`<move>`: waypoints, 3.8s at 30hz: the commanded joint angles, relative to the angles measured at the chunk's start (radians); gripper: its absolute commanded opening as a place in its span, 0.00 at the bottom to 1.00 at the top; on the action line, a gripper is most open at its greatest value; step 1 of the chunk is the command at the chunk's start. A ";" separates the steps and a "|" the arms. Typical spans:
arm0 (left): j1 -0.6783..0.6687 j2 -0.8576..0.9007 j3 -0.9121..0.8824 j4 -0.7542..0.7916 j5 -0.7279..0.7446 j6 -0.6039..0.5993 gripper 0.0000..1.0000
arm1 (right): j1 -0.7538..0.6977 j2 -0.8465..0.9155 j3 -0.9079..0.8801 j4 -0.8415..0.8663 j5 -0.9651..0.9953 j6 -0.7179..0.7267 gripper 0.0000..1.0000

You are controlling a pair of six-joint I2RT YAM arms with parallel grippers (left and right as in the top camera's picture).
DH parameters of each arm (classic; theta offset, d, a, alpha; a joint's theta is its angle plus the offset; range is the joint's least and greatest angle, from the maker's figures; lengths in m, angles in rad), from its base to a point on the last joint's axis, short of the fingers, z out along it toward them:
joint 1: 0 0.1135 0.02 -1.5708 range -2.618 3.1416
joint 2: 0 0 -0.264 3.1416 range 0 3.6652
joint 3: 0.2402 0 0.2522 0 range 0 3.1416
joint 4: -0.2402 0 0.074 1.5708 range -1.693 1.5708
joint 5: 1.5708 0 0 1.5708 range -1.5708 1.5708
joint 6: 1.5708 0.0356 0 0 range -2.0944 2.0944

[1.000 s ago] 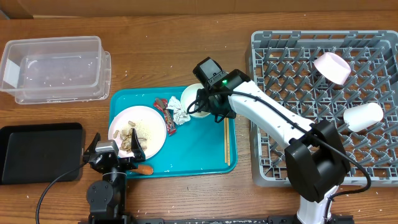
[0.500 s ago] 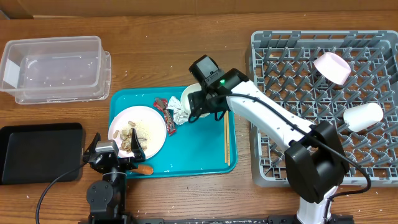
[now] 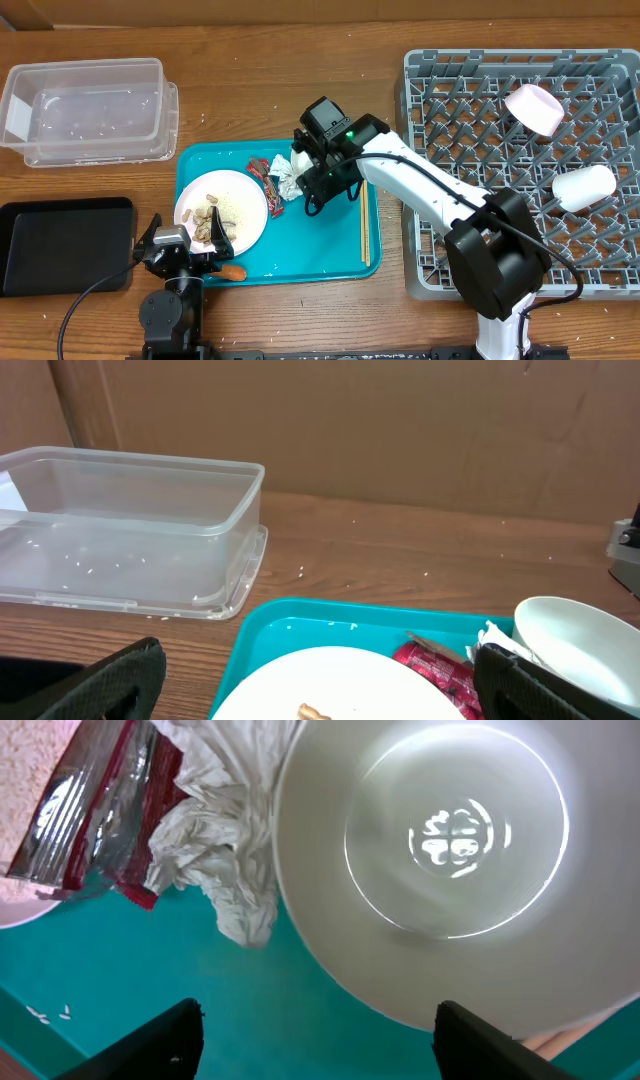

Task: Sort waste into correct bins and load items into the dishwasher
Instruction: 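Return the right gripper to the tray and grasp the large white bowl, then lift the large white bowl and carry it to the rack's back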

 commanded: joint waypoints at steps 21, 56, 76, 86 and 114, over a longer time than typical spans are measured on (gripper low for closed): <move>0.003 -0.012 -0.004 0.002 0.002 0.019 1.00 | 0.005 0.072 -0.009 -0.003 -0.002 -0.065 0.75; 0.003 -0.012 -0.004 0.002 0.002 0.019 1.00 | 0.005 0.069 0.113 -0.105 -0.074 0.034 0.04; 0.003 -0.012 -0.004 0.002 0.002 0.019 1.00 | -0.160 -0.097 0.523 -0.431 -0.063 0.109 0.04; 0.003 -0.012 -0.004 0.002 0.002 0.019 1.00 | -0.646 -0.139 0.520 -0.534 -0.406 0.149 0.04; 0.003 -0.012 -0.004 0.002 0.002 0.019 1.00 | -1.014 -0.131 0.049 -0.254 -1.022 -0.046 0.04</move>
